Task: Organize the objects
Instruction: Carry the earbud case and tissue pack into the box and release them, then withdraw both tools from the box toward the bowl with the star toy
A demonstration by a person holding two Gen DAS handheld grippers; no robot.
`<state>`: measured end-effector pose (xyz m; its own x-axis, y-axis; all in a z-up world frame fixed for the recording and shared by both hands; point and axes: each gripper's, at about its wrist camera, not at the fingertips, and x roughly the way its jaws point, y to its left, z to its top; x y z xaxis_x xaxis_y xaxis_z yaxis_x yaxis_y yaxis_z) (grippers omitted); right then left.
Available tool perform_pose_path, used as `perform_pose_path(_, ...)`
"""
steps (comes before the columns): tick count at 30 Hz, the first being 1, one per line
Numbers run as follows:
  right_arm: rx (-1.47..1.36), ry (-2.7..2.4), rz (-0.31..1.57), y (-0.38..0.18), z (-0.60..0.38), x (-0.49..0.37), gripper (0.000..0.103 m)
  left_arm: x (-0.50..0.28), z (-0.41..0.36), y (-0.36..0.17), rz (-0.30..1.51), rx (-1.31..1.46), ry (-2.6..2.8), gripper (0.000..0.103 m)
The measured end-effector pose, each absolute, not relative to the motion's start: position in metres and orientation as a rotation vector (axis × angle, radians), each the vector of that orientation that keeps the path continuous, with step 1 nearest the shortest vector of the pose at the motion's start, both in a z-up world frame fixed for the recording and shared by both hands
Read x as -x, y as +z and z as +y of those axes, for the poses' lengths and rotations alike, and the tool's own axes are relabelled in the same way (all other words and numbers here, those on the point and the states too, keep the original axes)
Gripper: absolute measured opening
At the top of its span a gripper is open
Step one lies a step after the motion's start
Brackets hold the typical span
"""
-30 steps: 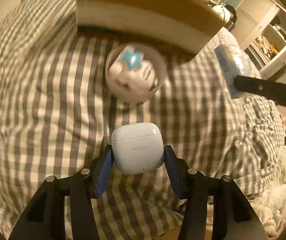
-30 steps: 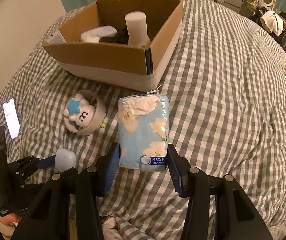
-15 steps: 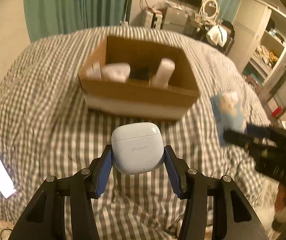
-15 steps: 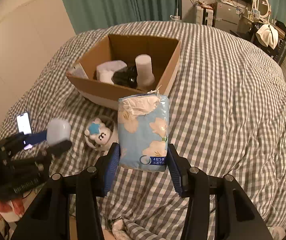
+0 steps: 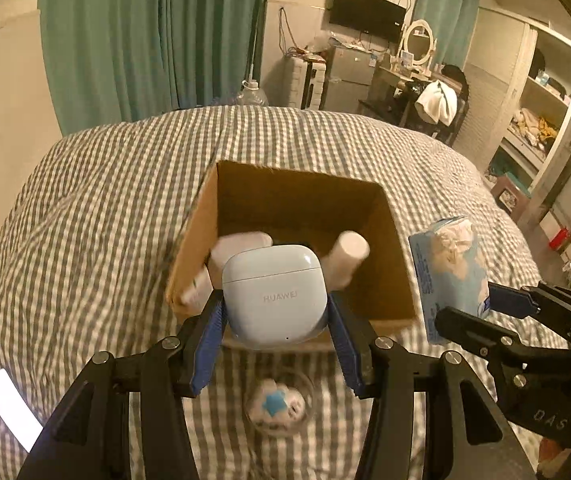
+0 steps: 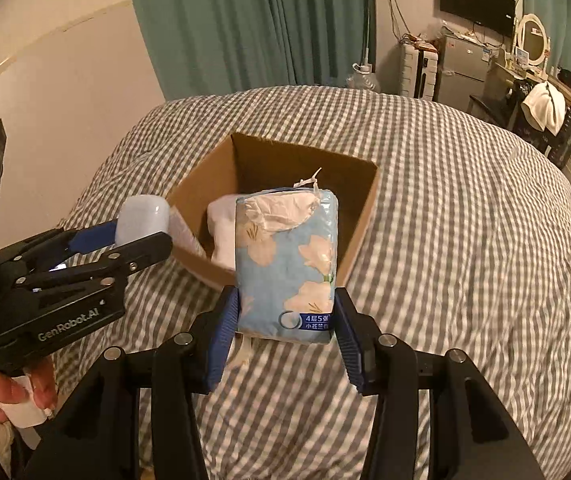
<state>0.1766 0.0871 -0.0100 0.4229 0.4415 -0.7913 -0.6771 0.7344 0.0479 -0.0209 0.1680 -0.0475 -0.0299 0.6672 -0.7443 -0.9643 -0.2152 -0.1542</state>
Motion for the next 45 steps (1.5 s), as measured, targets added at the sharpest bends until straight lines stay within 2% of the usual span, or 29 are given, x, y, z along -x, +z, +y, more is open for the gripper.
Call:
perform_pose_path(10, 0.307, 0.681, 0.948, -0.040, 0.129, -0.236, 0.047, 0.041, 0.231, -0.080, 0.570, 0.825, 1.597, 0.052)
perform_pose_path(16, 0.305, 0.670, 0.978, -0.057, 0.143, -0.262, 0.050, 0.047, 0.247, -0.098, 0.567, 0.836, 1.573, 0.052)
perform_pose_path(18, 0.287, 0.672, 0.981, -0.058, 0.145, -0.268, 0.050, 0.050, 0.249, -0.103, 0.568, 0.851, 1.568, 0.055)
perform_pose_path(20, 0.271, 0.676, 0.981, -0.057, 0.145, -0.271, 0.053, 0.050, 0.248, -0.103, 0.562, 0.856, 1.560, 0.071)
perform_pose_path(22, 0.247, 0.683, 0.972, -0.052, 0.140, -0.268, 0.055, 0.050, 0.247, -0.100, 0.555, 0.837, 1.565, 0.078)
perform_pose_path(24, 0.228, 0.693, 0.948, -0.042, 0.136, -0.270, 0.061, 0.047, 0.246, -0.092, 0.558, 0.809, 1.581, 0.079)
perform_pose_path(28, 0.211, 0.689, 0.900, -0.022, 0.125, -0.266, 0.063, 0.040, 0.234, -0.076, 0.560, 0.772, 1.629, 0.087)
perform_pose_path(34, 0.221, 0.695, 0.872, -0.004, 0.102, -0.245, 0.063, 0.032, 0.196, -0.057, 0.516, 0.774, 1.687, 0.089)
perform_pose_path(45, 0.224, 0.625, 0.938, -0.025, 0.069, -0.198, 0.064, 0.013, 0.123, -0.075, 0.546, 0.804, 1.716, 0.089)
